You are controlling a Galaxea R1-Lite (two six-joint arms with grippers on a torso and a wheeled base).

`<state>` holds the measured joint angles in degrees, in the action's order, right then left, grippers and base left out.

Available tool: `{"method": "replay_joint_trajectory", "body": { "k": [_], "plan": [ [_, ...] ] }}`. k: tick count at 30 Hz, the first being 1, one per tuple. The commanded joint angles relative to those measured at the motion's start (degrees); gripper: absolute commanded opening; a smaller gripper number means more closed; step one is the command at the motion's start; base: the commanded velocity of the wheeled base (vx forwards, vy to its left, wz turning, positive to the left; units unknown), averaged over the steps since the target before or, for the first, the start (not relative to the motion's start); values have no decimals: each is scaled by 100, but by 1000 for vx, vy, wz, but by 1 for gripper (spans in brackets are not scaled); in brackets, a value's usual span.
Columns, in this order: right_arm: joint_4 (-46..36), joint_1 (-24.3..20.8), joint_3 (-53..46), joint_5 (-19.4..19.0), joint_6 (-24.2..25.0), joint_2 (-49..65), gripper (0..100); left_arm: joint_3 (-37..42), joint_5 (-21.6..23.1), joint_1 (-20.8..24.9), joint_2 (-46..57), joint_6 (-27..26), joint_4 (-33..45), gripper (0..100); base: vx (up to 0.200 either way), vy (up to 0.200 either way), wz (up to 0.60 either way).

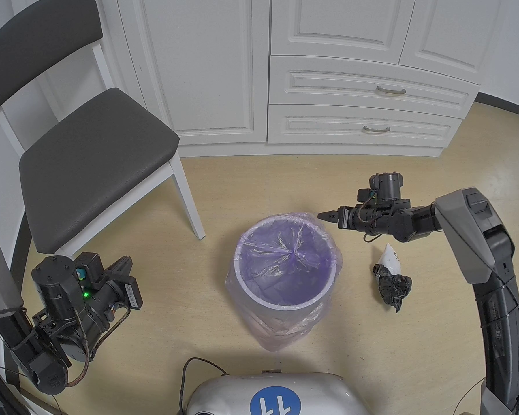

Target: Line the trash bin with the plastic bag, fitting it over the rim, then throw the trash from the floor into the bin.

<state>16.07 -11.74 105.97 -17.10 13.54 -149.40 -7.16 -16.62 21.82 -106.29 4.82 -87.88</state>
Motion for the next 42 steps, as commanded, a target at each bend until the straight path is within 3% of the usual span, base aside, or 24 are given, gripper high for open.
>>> {"method": "replay_joint_trajectory", "body": {
  "k": [1,4,5,8,10,18,21,22,24,25,32,42],
  "plan": [
    [-16,75,-1070,-47,-440,1246,100,4,0,15,12,2,-1,0,0,0,0],
    [19,14,-1808,-74,-862,1712,100,4,-8,42,3,2,-1,0,0,0,0],
    [63,-30,-1993,-83,-994,1826,0,4,-8,42,3,2,-1,0,0,0,0],
    [353,-206,-2432,-100,-1170,2037,0,4,-8,68,12,2,-1,0,0,0,0],
    [1012,-514,-3012,-127,-1205,2143,0,12,-8,85,47,2,-1,0,0,0,0],
    [1979,-1384,-3452,67,-1161,1527,0,-5,0,94,56,2,-1,0,0,0,0],
    [2006,-1603,-2872,779,-1047,824,0,-14,-8,85,65,-7,-1,0,0,0,0],
    [2006,-1630,-2775,858,-985,736,0,-14,0,85,65,-7,-1,0,0,0,0],
    [2023,-1674,-2467,1069,-730,517,0,-14,-8,94,65,-7,-1,0,0,0,0],
    [1944,-1718,-1940,1227,-300,218,0,-23,-8,85,65,-7,-1,0,0,0,0],
    [1935,-1744,-710,1464,342,-617,0,-40,-8,77,29,-7,-1,0,0,0,0],
    [1531,-1762,292,1482,412,-1329,0,-31,-8,77,38,2,-1,0,0,0,0]
  ]
}}
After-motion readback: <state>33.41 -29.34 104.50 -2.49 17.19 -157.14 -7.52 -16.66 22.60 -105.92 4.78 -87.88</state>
